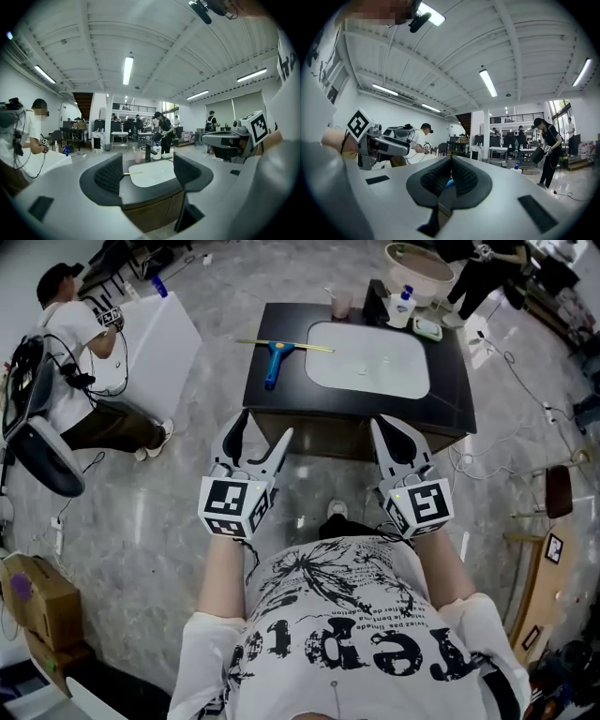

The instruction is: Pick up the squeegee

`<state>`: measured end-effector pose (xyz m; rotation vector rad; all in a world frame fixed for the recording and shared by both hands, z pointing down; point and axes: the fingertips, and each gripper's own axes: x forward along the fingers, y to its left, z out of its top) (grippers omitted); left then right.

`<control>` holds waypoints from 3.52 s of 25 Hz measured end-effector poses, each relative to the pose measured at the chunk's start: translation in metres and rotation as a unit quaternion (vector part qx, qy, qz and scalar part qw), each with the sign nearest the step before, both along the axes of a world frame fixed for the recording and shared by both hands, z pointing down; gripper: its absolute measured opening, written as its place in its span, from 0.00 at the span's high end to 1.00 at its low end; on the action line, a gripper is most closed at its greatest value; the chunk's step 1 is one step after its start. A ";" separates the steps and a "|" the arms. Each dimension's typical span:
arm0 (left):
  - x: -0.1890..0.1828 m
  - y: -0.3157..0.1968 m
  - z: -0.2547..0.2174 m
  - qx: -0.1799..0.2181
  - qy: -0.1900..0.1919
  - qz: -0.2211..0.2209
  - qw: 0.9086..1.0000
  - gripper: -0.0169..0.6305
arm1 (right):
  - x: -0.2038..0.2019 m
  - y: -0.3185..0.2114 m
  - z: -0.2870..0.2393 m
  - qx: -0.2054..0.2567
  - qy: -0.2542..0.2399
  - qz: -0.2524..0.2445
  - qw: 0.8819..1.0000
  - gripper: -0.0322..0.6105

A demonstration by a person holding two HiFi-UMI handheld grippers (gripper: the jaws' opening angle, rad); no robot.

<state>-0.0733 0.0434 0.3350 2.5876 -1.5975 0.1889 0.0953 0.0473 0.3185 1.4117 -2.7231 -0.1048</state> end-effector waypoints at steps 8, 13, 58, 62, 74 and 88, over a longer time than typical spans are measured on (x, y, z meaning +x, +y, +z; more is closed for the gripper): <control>0.037 -0.131 0.025 -0.031 -0.011 -0.053 0.998 0.47 | 0.037 -0.137 0.011 -0.003 0.018 -0.053 0.998 0.93; 0.037 -0.186 0.058 -0.080 -0.020 -0.065 0.994 0.47 | 0.035 -0.194 0.033 -0.031 0.020 -0.065 0.997 0.93; -0.027 -0.422 0.310 -0.353 -0.109 -0.080 0.926 0.76 | -0.022 -0.432 0.192 -0.192 0.040 0.028 0.980 0.93; -0.020 -0.418 0.276 -0.309 -0.106 -0.082 0.942 0.76 | -0.014 -0.420 0.176 -0.179 0.040 0.030 0.983 0.93; -0.008 -0.412 0.119 -0.139 -0.072 -0.089 0.984 0.76 | 0.014 -0.385 0.096 -0.112 0.023 0.023 0.993 0.93; 0.001 -0.384 -0.046 0.057 -0.025 -0.062 0.996 0.76 | 0.024 -0.359 -0.021 0.018 0.004 0.032 0.999 0.93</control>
